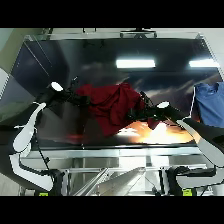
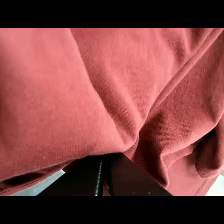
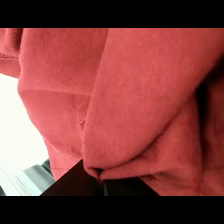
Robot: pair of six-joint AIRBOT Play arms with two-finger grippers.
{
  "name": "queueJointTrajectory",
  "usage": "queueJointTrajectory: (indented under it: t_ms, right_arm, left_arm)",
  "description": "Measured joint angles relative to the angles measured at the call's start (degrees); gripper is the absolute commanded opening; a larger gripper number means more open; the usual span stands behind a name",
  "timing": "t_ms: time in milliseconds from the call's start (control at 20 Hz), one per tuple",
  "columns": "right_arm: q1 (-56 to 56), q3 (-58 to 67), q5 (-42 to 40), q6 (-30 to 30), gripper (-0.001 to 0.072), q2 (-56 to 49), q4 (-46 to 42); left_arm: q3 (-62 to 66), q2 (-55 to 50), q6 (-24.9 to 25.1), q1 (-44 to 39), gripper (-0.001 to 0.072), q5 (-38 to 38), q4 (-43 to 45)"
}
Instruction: Fold the shirts.
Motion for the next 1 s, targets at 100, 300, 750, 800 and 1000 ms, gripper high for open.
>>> queueJointTrajectory:
  t_ms: [100,300,750,800,1000]
  right_arm:
    - [-0.02,0.15,0.35,-0.22,0.0016,0.44,0.35]
    - [-2.62,3.17,6.34,-0.63,0.0016,5.99,0.44]
    - [-18.91,26.14,17.42,0.68,0.0015,40.17,0.74]
    - [-20.83,28.76,17.09,0.61,0.0015,43.98,0.37]
    - [-28.13,38.12,12.17,-2.03,0.0015,55.78,-3.15]
  left_arm:
    - [0.59,0.13,0.09,0.50,0.0025,-1.46,-0.24]
    - [1.05,6.19,0.52,2.71,0.0025,-5.25,-1.90]
    - [10.82,40.92,3.13,12.59,0.0025,-14.69,-17.86]
    - [13.66,44.50,2.82,13.27,0.0025,-14.75,-18.40]
    - [26.25,54.80,0.59,16.85,0.0026,-12.83,-19.74]
